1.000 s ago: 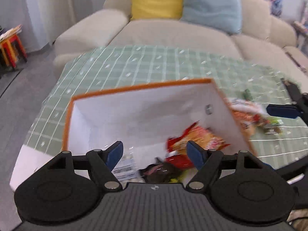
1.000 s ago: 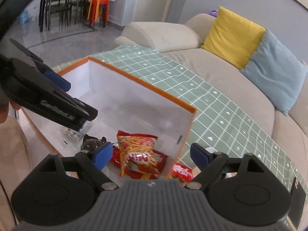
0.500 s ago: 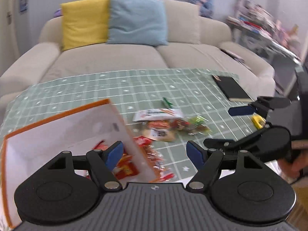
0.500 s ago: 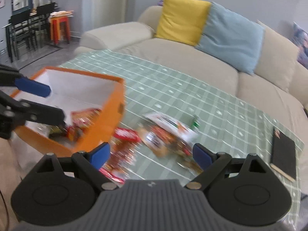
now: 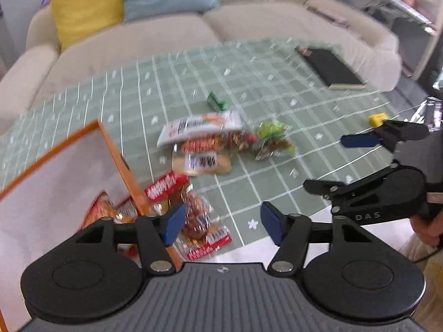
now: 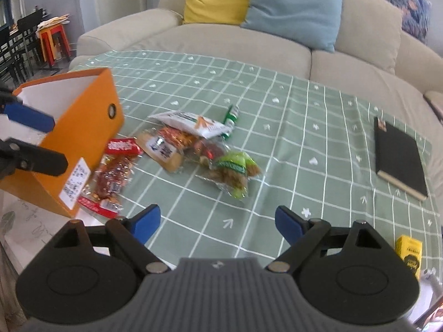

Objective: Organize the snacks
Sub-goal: 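Move both tools back over the remaining snack packets, then grasp the red-labelled duck packet with the left gripper while the right gripper grasps the green raisin bag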

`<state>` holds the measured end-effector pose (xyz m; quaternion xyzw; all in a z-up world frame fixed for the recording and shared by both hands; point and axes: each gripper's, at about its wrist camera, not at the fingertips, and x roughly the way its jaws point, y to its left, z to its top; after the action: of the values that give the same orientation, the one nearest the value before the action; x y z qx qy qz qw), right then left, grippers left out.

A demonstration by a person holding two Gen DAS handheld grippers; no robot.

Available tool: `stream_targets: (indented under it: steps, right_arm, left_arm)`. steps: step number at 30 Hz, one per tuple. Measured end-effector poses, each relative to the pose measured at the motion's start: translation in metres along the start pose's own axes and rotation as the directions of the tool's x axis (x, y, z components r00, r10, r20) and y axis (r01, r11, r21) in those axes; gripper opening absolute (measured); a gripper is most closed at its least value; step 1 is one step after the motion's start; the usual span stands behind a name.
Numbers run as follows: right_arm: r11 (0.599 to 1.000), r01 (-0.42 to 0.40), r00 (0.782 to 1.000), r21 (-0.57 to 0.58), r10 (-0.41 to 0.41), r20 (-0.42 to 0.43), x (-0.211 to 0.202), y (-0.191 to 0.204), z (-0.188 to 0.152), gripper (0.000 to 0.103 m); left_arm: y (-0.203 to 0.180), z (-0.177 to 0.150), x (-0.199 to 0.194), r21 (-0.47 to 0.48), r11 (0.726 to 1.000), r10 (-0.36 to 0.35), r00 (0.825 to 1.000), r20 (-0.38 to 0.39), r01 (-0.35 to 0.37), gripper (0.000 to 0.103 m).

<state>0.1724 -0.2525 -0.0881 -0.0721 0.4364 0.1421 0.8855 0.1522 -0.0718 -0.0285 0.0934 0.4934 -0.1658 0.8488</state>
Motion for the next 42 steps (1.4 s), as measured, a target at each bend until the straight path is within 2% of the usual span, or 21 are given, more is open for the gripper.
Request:
stream_targets:
  steps: [1,3,6,7,9,12,16,22,23,24,26,28,29,31,35,38,42]
  right_arm:
    - [1.000,-0.005,1.000,0.011,0.005,-0.003,0.002,-0.002,0.000,0.087]
    - [1.000,-0.008,1.000,0.028,0.009,-0.012,0.009,-0.006,0.000,0.087]
    - [0.999,-0.010,0.999,0.045,0.012,-0.036,0.016,-0.010,-0.003,0.087]
    - [0.999,-0.012,0.999,0.050,0.014,-0.046,0.019,-0.011,-0.003,0.087]
    - [0.998,-0.011,0.998,0.055,0.014,-0.056,0.022,-0.012,-0.004,0.087]
    - [0.998,-0.008,0.998,0.059,0.011,-0.064,0.025,-0.014,-0.004,0.087]
    - [0.997,-0.009,0.997,0.078,0.015,-0.081,0.029,-0.018,-0.003,0.087]
    - [0.993,-0.019,0.995,0.119,0.030,-0.092,0.030,-0.024,-0.001,0.087]
    - [0.992,-0.023,0.995,0.122,0.034,-0.093,0.030,-0.024,0.000,0.087]
    - [0.992,-0.027,0.995,0.123,0.039,-0.092,0.030,-0.023,0.000,0.087]
    - [0.994,-0.031,0.995,0.105,0.041,-0.090,0.031,-0.020,0.002,0.087]
    - [0.997,-0.030,0.996,0.074,0.036,-0.086,0.033,-0.017,0.005,0.088]
    - [0.998,-0.027,0.996,0.058,0.032,-0.083,0.034,-0.016,0.007,0.088]
    - [0.999,-0.024,0.997,0.032,0.027,-0.073,0.037,-0.016,0.011,0.088]
    - [1.000,-0.024,0.998,0.005,0.024,-0.052,0.043,-0.019,0.017,0.089]
    - [0.999,-0.013,0.999,-0.041,0.012,-0.034,0.048,-0.019,0.019,0.090]
    - [0.995,0.000,1.000,-0.098,-0.001,-0.010,0.055,-0.020,0.021,0.092]
  left_arm:
    - [-0.003,0.000,0.007,-0.008,1.000,0.007,1.000,-0.027,-0.007,0.065]
    - [-0.007,-0.002,0.019,-0.033,0.999,0.020,0.996,-0.083,-0.023,0.053]
    - [-0.013,-0.011,0.035,-0.078,0.993,0.072,0.987,-0.142,-0.084,0.047]
    - [-0.015,-0.014,0.037,-0.077,0.991,0.097,0.985,-0.143,-0.109,0.040]
    - [-0.020,-0.018,0.037,-0.058,0.981,0.175,0.976,-0.134,-0.184,0.037]
    - [-0.021,-0.020,0.035,-0.070,0.974,0.205,0.970,-0.129,-0.215,0.035]
    - [-0.016,-0.021,0.034,-0.042,0.960,0.270,0.952,-0.144,-0.278,0.019]
    - [0.000,-0.032,0.032,-0.030,0.929,0.359,0.917,-0.174,-0.369,0.017]
    - [0.004,-0.033,0.032,-0.042,0.927,0.360,0.916,-0.178,-0.372,0.017]
    - [0.009,-0.034,0.031,-0.061,0.928,0.351,0.919,-0.181,-0.367,0.018]
    - [0.015,-0.035,0.028,-0.092,0.936,0.322,0.933,-0.160,-0.339,0.030]
    - [0.017,-0.035,0.023,-0.114,0.953,0.271,0.958,-0.098,-0.281,0.058]
    - [0.016,-0.035,0.020,-0.120,0.961,0.243,0.968,-0.061,-0.249,0.062]
    - [0.013,-0.035,0.019,-0.123,0.973,0.198,0.980,-0.005,-0.197,0.064]
    - [0.004,-0.032,0.035,-0.146,0.978,0.150,0.989,0.017,-0.146,0.068]
    - [0.001,-0.027,0.051,-0.182,0.973,0.144,0.990,0.002,-0.141,0.073]
    - [0.008,-0.018,0.074,-0.283,0.942,0.174,0.984,-0.040,-0.178,0.079]
